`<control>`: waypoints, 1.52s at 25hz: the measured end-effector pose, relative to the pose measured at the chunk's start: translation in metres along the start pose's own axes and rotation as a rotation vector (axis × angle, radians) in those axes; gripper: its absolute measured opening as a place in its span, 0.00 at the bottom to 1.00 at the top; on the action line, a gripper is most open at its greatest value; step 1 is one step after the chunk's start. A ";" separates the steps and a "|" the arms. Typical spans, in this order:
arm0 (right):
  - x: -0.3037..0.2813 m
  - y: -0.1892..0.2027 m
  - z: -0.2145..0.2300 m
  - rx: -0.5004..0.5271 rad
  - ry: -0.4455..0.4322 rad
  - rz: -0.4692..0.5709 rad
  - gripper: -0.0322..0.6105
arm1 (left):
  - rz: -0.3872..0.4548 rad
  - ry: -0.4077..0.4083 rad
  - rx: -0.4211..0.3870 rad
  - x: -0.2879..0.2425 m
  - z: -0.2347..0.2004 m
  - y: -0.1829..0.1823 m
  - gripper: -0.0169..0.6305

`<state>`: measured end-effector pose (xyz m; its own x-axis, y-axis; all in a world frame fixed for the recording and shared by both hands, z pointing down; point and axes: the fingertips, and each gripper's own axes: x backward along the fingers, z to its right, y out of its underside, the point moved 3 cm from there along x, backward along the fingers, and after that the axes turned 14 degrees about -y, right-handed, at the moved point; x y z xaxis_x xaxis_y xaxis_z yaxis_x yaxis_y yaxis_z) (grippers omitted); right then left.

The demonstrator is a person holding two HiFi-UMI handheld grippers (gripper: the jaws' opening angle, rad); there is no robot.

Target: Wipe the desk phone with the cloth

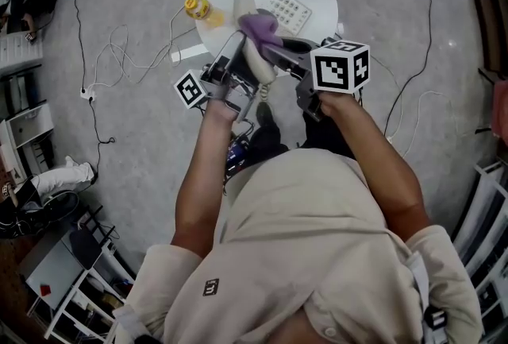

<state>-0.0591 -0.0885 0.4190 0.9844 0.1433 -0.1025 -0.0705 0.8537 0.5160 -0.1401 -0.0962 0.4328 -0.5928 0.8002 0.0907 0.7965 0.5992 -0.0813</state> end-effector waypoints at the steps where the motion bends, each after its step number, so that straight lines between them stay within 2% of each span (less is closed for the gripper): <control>1: 0.002 0.004 -0.003 -0.005 -0.010 -0.017 0.15 | 0.008 0.002 0.004 0.001 0.000 -0.002 0.27; 5: 0.012 0.015 -0.006 -0.036 -0.029 -0.036 0.15 | 0.004 0.009 -0.005 0.003 0.001 -0.005 0.27; 9: 0.011 0.011 0.000 -0.058 -0.025 -0.010 0.15 | -0.031 0.004 -0.014 -0.001 -0.001 0.002 0.26; 13: 0.006 -0.014 0.013 -0.094 0.001 0.117 0.15 | -0.069 0.021 -0.034 -0.002 0.005 0.009 0.24; 17: 0.005 -0.041 0.021 -0.098 0.013 0.209 0.15 | -0.064 0.036 -0.043 -0.004 0.011 0.011 0.19; 20: -0.001 -0.045 0.018 -0.095 -0.010 0.191 0.15 | -0.044 0.044 -0.039 -0.007 0.013 0.006 0.19; 24: -0.005 -0.036 0.011 -0.103 -0.058 0.117 0.15 | -0.012 0.051 -0.022 -0.006 0.013 0.000 0.19; 28: -0.002 -0.018 0.001 -0.072 -0.070 0.016 0.15 | 0.062 0.067 0.026 0.000 0.012 -0.015 0.19; 30: 0.005 -0.015 -0.001 -0.059 -0.060 0.000 0.15 | 0.081 0.071 0.035 0.002 0.012 -0.021 0.19; 33: 0.019 -0.021 -0.005 -0.025 -0.028 0.026 0.15 | 0.072 0.064 0.026 0.002 0.012 -0.023 0.18; 38: 0.032 -0.058 -0.039 0.130 -0.006 0.098 0.15 | 0.046 0.045 0.011 0.000 0.011 -0.012 0.18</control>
<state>-0.0296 -0.1144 0.3527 0.9748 0.2193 -0.0412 -0.1452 0.7635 0.6292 -0.1506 -0.1035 0.4230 -0.5497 0.8250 0.1312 0.8211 0.5625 -0.0973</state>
